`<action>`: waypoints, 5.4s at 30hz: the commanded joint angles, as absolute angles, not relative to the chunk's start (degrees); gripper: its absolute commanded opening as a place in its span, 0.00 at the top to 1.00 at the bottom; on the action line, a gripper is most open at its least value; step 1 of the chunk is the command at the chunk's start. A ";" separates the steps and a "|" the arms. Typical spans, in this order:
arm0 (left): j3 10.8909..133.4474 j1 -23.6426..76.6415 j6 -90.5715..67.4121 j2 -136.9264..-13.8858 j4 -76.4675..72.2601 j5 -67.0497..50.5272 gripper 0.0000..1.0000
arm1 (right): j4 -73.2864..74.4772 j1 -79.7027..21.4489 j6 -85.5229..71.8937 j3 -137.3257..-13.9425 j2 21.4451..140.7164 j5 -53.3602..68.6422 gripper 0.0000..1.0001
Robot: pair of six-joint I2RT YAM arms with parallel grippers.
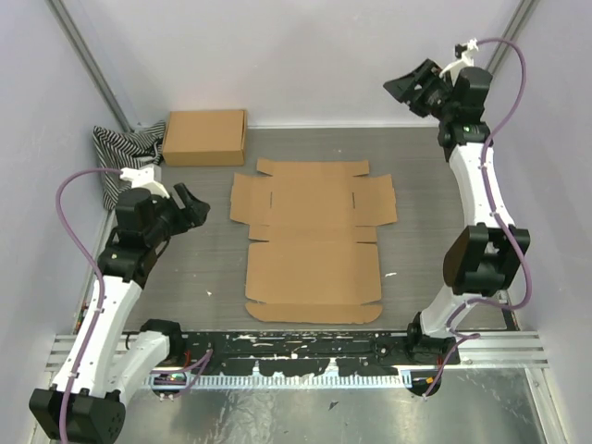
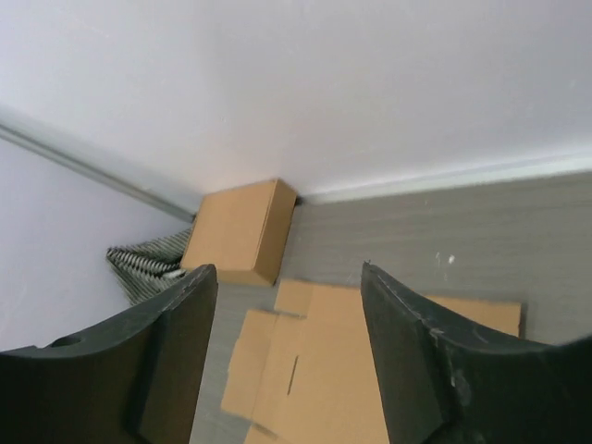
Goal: Fold the paper box
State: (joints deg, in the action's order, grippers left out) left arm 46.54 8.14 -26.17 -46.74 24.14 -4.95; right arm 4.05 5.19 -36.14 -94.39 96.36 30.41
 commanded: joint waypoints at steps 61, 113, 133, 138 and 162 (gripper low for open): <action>131.84 13.75 -19.87 -141.84 41.75 -8.96 0.21 | 27.54 -2.94 -16.72 -115.06 133.48 15.53 0.66; 129.97 20.36 -18.47 -139.89 42.54 -8.15 0.78 | 32.79 -8.69 -10.19 -112.94 126.10 6.26 0.99; 130.25 22.96 -20.14 -143.19 41.65 -9.84 0.53 | 33.35 -11.99 -10.36 -114.84 128.67 10.48 0.72; 130.20 22.94 -20.46 -144.43 41.82 -9.76 0.53 | 32.28 -12.49 -10.50 -114.90 129.51 13.38 0.66; 124.99 21.49 -20.65 -137.19 42.54 -8.21 0.51 | 29.81 -13.55 -13.34 -112.50 129.35 13.66 0.57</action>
